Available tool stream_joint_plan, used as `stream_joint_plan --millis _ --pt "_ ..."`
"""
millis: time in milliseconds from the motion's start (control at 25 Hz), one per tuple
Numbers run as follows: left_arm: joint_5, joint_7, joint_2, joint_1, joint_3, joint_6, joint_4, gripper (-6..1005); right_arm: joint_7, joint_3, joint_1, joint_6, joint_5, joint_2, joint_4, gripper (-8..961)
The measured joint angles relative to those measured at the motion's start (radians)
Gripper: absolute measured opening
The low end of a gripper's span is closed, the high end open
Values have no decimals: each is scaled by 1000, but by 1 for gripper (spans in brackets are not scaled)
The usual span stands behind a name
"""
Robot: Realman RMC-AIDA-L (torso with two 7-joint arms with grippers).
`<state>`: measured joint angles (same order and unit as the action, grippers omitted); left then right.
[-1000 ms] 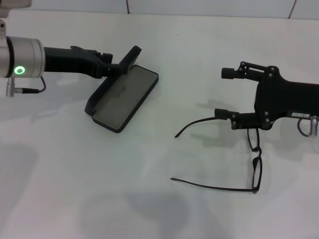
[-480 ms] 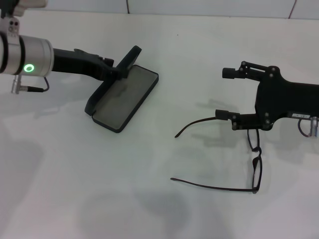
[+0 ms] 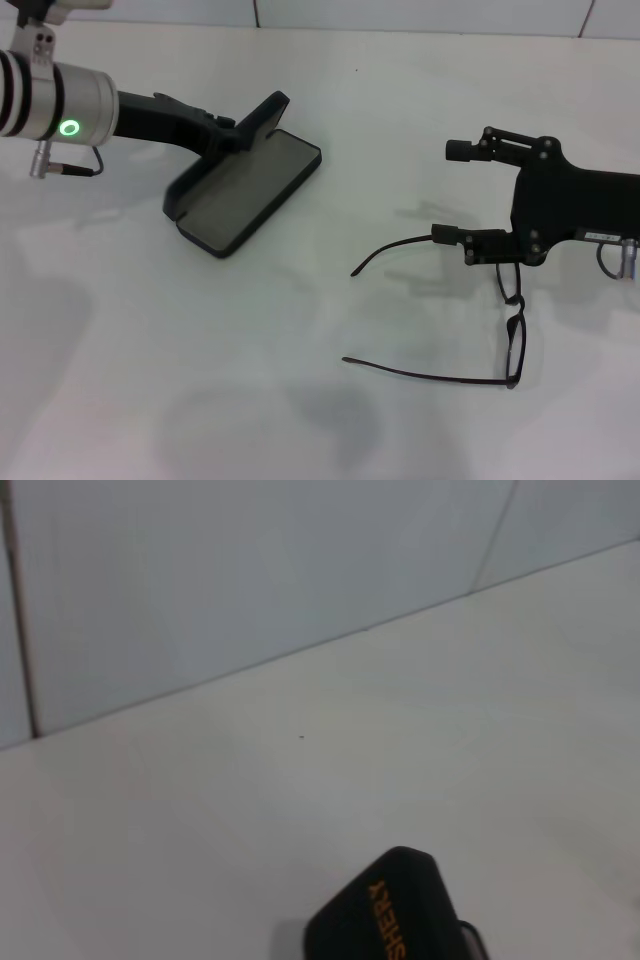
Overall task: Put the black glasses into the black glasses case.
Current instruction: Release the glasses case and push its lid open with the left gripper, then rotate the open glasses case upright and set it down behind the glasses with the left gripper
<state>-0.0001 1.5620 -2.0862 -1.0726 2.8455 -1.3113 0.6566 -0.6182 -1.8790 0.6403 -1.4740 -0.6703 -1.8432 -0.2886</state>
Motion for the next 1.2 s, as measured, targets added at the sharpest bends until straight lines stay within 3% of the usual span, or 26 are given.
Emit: stream_joint_plan --millis 280,760,960,1200 --pt "30 -9 0 -1 0 73 -31 323 6 0 -1 0 0 -1 0 797" --pt "-51 -161 5 -3 0 31 -31 218 6 0 -9 -2 0 -1 -11 791" --pt "-198 -431 6 20 0 -104 -29 206 7 0 -19 -7 -3 3 -19 788" --pt "-434 -1006 16 125 0 -387 -81 205 28 0 -28 -9 -36 -5 -21 785"
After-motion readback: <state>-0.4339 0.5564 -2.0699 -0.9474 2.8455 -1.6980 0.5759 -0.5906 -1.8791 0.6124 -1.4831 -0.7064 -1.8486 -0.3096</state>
